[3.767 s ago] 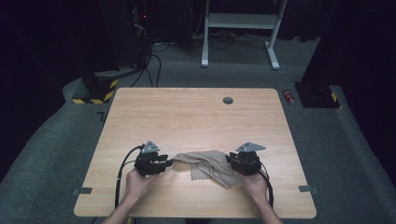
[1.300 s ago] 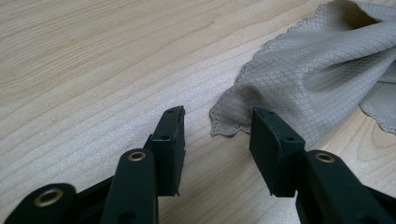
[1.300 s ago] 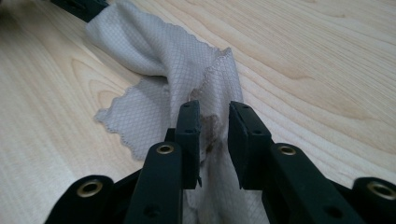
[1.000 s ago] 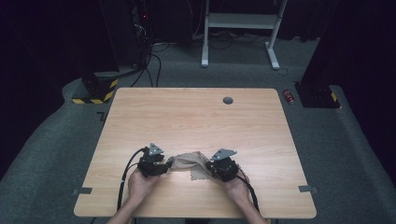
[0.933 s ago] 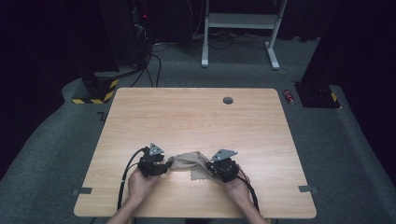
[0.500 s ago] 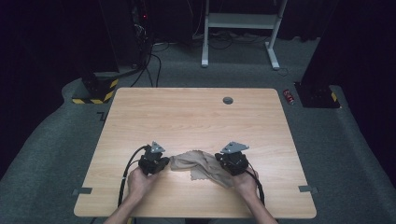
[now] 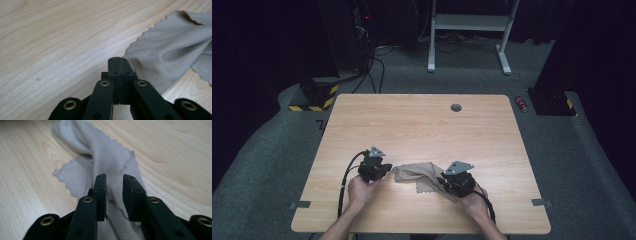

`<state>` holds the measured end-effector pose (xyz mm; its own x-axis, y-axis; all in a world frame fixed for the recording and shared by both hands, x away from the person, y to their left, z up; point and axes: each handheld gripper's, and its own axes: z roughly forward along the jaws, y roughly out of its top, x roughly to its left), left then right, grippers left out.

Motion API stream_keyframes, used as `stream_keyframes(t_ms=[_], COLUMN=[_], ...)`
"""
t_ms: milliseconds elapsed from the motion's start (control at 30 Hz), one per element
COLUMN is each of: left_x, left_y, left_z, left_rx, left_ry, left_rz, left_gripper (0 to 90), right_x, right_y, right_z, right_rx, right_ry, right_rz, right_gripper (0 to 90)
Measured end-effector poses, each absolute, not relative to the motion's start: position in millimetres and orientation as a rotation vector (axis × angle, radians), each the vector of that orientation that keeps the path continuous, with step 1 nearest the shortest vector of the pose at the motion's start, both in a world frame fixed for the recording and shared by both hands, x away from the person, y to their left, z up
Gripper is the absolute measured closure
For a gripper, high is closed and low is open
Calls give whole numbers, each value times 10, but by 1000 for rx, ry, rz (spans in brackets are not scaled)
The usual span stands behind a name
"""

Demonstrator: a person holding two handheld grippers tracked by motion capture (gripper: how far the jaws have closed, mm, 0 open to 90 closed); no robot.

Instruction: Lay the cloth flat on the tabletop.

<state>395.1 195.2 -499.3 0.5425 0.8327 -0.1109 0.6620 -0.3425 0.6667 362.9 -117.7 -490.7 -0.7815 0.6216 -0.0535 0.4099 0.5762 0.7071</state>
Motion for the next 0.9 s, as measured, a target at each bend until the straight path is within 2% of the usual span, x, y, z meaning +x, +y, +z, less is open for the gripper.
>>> stream_keyframes(t_ms=[133, 200, 300, 433, 700, 900], left_x=[3974, 3984, 4016, 4046, 4068, 4086], left_y=[1906, 1875, 1837, 1775, 1802, 1751], left_z=[-5012, -5033, -5058, -5072, -5069, -5048], left_rx=[2115, 2125, 2135, 2167, 2191, 2237], left_ry=[1213, 1221, 1229, 1220, 1209, 1187], left_rz=[316, 318, 315, 325, 331, 348], left_gripper=[710, 668, 657, 691, 876, 899], right_x=[3629, 3649, 3688, 3734, 3879, 4025], right_y=[-1123, -1096, -1094, -1141, -1302, -1378], right_z=[-4970, -4989, -4999, -4964, -4820, -4711], right_rx=[834, 832, 843, 884, 968, 1011], right_ry=[2533, 2535, 2520, 2488, 2395, 2348], right_rz=[987, 966, 952, 957, 976, 982], right_gripper=[703, 755, 881, 893, 894, 894])
